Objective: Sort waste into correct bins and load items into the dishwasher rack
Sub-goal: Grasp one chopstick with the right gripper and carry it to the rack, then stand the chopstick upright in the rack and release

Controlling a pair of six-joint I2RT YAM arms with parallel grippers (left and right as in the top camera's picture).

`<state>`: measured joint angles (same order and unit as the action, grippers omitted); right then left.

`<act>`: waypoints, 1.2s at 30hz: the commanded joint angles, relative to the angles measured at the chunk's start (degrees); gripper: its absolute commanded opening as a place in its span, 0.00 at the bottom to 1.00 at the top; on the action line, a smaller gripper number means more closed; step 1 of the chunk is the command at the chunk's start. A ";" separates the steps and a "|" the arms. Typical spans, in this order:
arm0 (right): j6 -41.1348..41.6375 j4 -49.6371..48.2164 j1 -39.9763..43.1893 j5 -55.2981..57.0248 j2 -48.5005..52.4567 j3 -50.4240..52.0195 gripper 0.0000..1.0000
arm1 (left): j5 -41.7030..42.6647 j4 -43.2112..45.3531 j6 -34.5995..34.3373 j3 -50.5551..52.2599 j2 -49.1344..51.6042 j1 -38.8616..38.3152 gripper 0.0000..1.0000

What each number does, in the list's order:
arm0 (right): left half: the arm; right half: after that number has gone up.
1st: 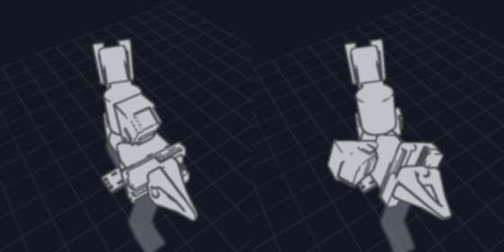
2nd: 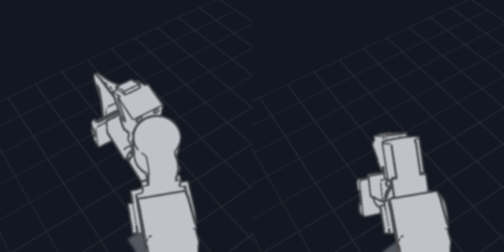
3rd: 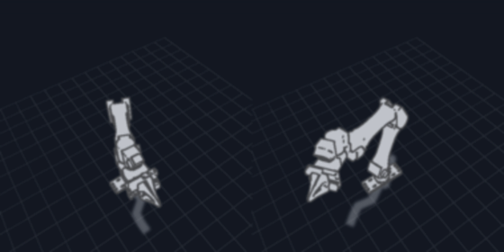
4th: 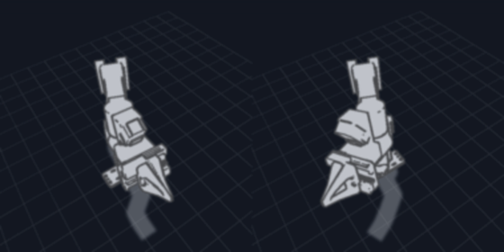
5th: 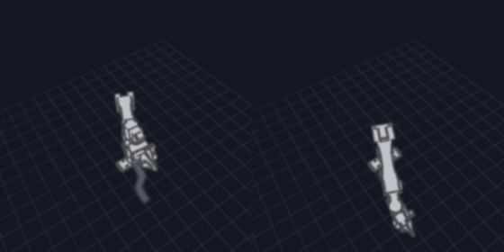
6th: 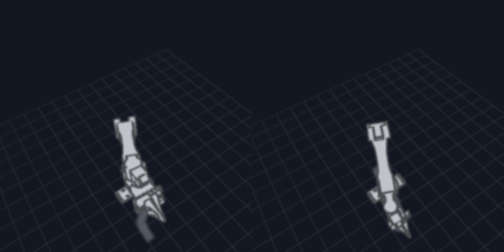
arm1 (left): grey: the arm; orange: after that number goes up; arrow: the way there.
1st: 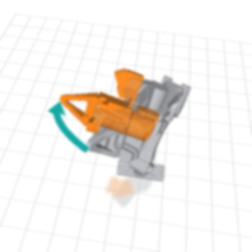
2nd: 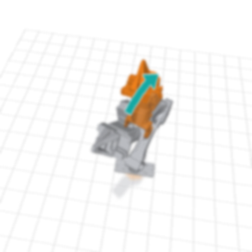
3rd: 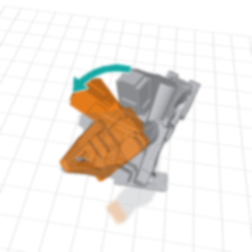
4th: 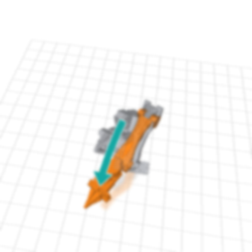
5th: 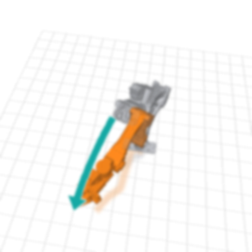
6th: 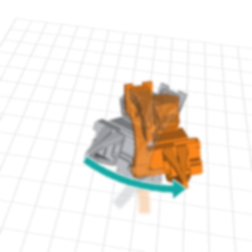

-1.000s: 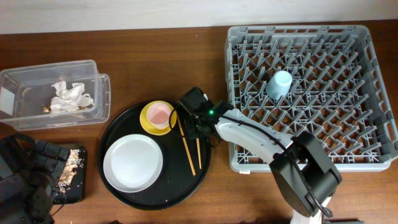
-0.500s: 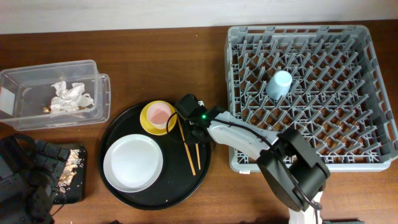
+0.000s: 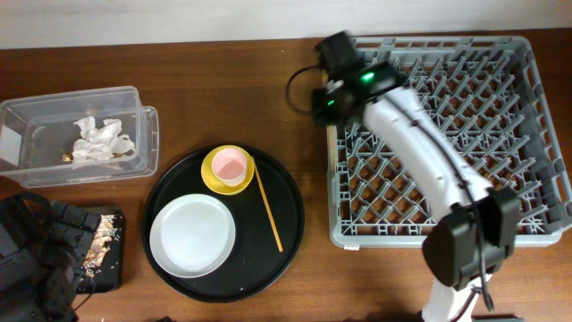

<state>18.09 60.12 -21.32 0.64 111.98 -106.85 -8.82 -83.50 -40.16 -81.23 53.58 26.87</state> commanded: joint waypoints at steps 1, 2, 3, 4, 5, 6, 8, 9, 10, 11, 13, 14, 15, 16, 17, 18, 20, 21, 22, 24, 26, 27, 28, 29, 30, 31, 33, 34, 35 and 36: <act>-9.29 0.63 7.02 -0.61 -0.81 -0.92 0.04 | 0.00 0.00 -0.33 -0.52 -0.09 0.31 0.99; -9.29 0.57 9.66 -0.63 -0.70 -0.55 0.04 | 0.00 0.00 -0.33 -0.52 -0.09 0.31 0.99; -9.29 0.44 11.54 -0.63 -0.44 -0.15 0.04 | 0.00 0.00 -0.33 -0.52 -0.09 0.31 0.99; -9.31 0.17 13.33 -0.61 0.13 0.20 0.04 | 0.00 0.00 -0.33 -0.52 -0.09 0.31 0.99; -9.49 -0.24 14.23 -0.63 0.79 0.46 0.04 | 0.00 0.00 -0.35 -0.52 -0.09 0.31 0.99; -10.45 -0.83 14.97 -1.25 1.66 0.61 0.05 | 0.00 0.00 -0.35 -0.52 -0.09 0.31 0.99; -10.82 -1.88 15.34 -1.95 3.61 0.68 0.08 | 0.00 0.00 -0.33 -0.52 -0.09 0.31 0.99; -10.84 -2.19 15.28 -2.97 4.24 0.68 0.08 | 0.00 0.00 -0.35 -0.52 -0.09 0.31 0.99; -10.82 -2.54 15.23 -4.42 4.66 0.68 0.07 | 0.00 0.00 -0.33 -0.52 -0.09 0.31 0.99; -10.82 -2.93 15.23 -5.20 5.18 0.68 0.08 | 0.00 0.00 -0.35 -0.52 -0.09 0.31 1.00; -10.82 -2.89 15.23 -5.70 6.25 0.68 0.08 | 0.00 0.00 -0.35 -0.52 -0.09 0.31 0.99; -10.82 -2.84 15.23 -6.58 6.54 0.68 0.08 | 0.00 0.00 -0.35 -0.52 -0.09 0.31 0.99; -10.82 -2.86 15.10 -8.02 7.08 0.70 0.08 | 0.00 0.00 -0.35 -0.52 -0.09 0.31 1.00; -10.82 -2.86 14.62 -8.20 7.45 0.72 0.08 | 0.00 0.00 -0.33 -0.52 -0.09 0.31 1.00; -11.30 -2.86 14.12 -8.20 7.63 0.85 0.10 | 0.00 0.00 -0.33 -0.52 -0.09 0.31 1.00; -11.89 -2.86 13.62 -8.15 7.67 0.85 0.26 | 0.00 0.00 -0.33 -0.52 -0.09 0.31 0.99; -11.85 -2.86 12.63 -7.74 7.67 0.85 0.67 | 0.00 0.00 -0.33 -0.52 -0.09 0.31 0.99; -11.65 -2.73 12.35 -7.76 7.67 0.85 0.71 | 0.00 0.00 -0.35 -0.52 -0.09 0.31 0.99; -11.65 -2.34 12.00 -7.89 7.67 0.85 0.72 | 0.02 0.00 -0.33 -0.52 -0.09 0.31 0.99; -11.63 -0.85 11.13 -8.11 7.67 0.85 0.72 | 0.00 0.00 -0.33 -0.52 -0.09 0.31 0.99; -11.67 1.68 9.53 -10.88 7.67 0.85 0.72 | 0.00 0.00 -0.33 -0.52 -0.09 0.31 1.00; -11.65 2.86 8.57 -11.19 7.67 0.85 0.72 | 0.00 0.00 -0.33 -0.52 -0.09 0.31 1.00; -11.65 3.98 7.39 -11.17 7.67 0.87 0.72 | 0.00 0.00 -0.33 -0.52 -0.09 0.31 1.00; -11.65 4.92 6.34 -11.19 7.67 0.87 0.72 | 0.00 0.00 -0.33 -0.52 -0.09 0.31 1.00; -11.65 5.73 5.38 -11.17 7.67 0.87 0.72 | 0.00 0.00 -0.35 -0.52 -0.09 0.31 1.00; -11.65 6.95 3.98 -10.32 7.65 0.87 0.84 | 0.00 0.00 -0.33 -0.52 -0.09 0.31 0.99; -11.13 7.78 3.69 -6.84 7.65 0.87 0.86 | 0.00 0.00 -0.33 -0.52 -0.09 0.31 0.99; -9.88 7.82 3.80 -5.40 7.65 0.87 0.86 | 0.00 0.00 -0.33 -0.52 -0.09 0.31 1.00; -9.66 7.80 4.09 -4.85 7.65 0.87 0.85 | 0.00 0.00 -0.33 -0.52 -0.09 0.31 1.00; -9.66 7.74 4.13 -4.28 7.65 0.87 0.80 | 0.00 0.00 -0.35 -0.52 -0.09 0.31 0.99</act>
<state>7.53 67.70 -17.65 -6.81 119.28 -106.28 -8.82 -83.53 -40.16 -81.23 53.58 26.87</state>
